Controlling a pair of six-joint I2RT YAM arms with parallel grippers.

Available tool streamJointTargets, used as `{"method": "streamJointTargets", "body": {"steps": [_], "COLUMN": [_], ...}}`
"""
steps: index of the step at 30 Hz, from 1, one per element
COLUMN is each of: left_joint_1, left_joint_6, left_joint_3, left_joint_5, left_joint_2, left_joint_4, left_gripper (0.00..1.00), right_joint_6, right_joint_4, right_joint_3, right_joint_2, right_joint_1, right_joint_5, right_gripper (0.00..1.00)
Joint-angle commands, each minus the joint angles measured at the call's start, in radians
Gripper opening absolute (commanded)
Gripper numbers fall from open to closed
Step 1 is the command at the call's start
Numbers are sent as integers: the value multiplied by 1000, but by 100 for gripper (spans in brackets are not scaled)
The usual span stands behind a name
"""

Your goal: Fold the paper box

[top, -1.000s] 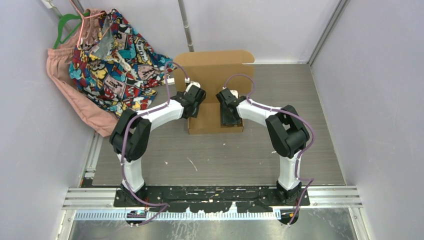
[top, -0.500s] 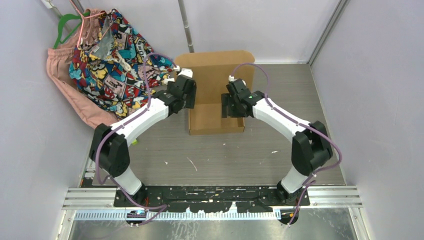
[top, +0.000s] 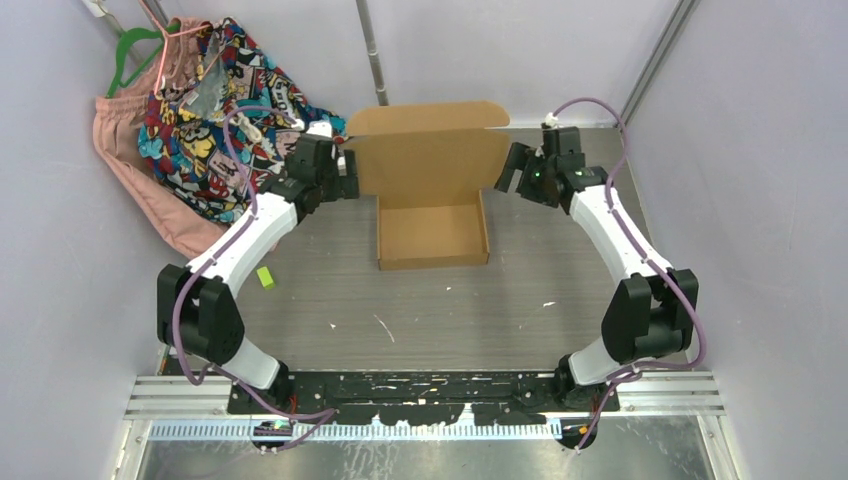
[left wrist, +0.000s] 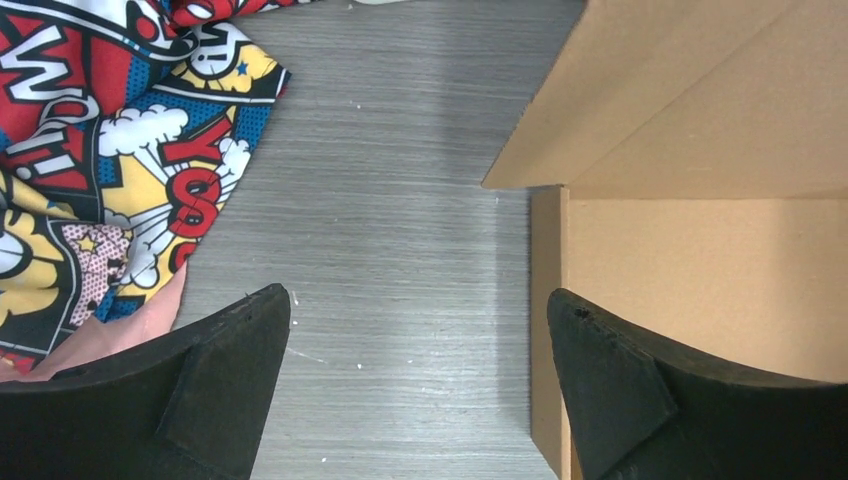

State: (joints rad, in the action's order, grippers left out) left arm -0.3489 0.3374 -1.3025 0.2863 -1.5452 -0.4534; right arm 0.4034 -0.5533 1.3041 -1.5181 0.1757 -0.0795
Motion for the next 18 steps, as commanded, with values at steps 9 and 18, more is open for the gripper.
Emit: {"method": "streamJointTargets", "body": {"steps": [9,18], "left_joint_1": [148,203], "left_joint_6": [-72,-113], "left_joint_3": [-17,-12], "left_joint_5": [-362,-559], "left_joint_2": [-67,-106], "left_joint_4": [276,434], "left_gripper": [99,98], "right_joint_6": [-41,-155], "right_joint_4": [521,654], "right_joint_3": [-41,-2], "right_joint_2": [-64,-141], "right_joint_1": [-144,-144], "right_joint_5": [-307,-351], "right_gripper": [86,82]}}
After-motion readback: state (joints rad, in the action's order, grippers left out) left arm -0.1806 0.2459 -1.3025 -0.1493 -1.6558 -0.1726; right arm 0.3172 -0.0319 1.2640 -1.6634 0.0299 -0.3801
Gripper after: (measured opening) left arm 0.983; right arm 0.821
